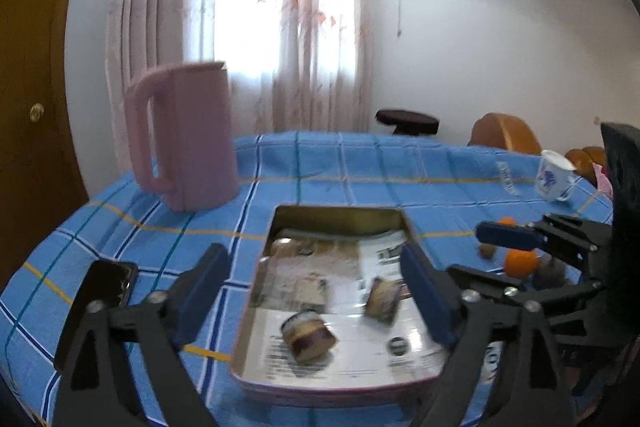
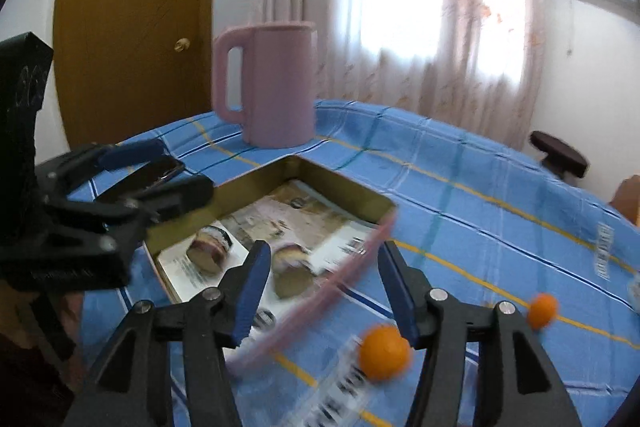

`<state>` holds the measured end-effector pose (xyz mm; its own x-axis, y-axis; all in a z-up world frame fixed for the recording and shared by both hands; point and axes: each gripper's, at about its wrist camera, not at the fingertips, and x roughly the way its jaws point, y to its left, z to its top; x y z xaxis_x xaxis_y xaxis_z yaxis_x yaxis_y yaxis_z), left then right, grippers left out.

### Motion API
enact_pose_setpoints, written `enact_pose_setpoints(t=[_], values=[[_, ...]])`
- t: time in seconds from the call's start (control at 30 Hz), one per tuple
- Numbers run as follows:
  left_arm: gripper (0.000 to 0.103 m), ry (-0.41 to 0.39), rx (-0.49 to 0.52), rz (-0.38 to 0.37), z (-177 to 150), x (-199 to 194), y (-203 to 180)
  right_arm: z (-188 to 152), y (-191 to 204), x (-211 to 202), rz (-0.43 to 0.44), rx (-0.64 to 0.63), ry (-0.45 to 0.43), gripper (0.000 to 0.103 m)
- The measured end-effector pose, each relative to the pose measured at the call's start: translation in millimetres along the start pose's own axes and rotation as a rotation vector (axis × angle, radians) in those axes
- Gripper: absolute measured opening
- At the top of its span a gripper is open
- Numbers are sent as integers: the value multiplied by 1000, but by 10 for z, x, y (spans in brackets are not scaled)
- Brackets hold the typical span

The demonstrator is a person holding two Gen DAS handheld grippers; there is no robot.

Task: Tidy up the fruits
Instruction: 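Move the left tool back to the brown round fruit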

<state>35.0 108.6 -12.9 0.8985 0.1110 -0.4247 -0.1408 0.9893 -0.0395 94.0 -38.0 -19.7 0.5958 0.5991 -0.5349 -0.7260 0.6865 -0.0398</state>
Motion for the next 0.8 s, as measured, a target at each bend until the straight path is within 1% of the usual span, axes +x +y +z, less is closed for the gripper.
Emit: enact_pose_setpoints(t=[0.1,0.17,0.27,0.33,0.4,0.47,0.57,0.7,0.8], values=[[92,-13,18,-60,3,-86,-229,-174,-153,-323,-43,19,-21,58],[92,-11,46,-96,-23,-104,-418,-316,-290,-531,-97,39,-31,58],[92,12,76,-164,-93,-81,-736,-527,-553,-795,-155,122,-38,58],[92,33,95,-195,-143,-53,-899,-676,-735,-913,-196,177,-24,58],[92,61,122,-229,-190,4,-1093,-793,-879,-962,-241,206,-1,58],[92,88,140,-253,-229,46,-1249,-881,-999,-974,-263,239,18,58],[91,134,162,-289,-282,142,-1450,-951,-1104,-936,-262,275,47,58],[90,189,193,-322,-345,250,-1616,-1037,-1165,-862,-245,288,98,58],[85,231,208,-354,-390,335,-1717,-1110,-1200,-781,-248,294,152,58]])
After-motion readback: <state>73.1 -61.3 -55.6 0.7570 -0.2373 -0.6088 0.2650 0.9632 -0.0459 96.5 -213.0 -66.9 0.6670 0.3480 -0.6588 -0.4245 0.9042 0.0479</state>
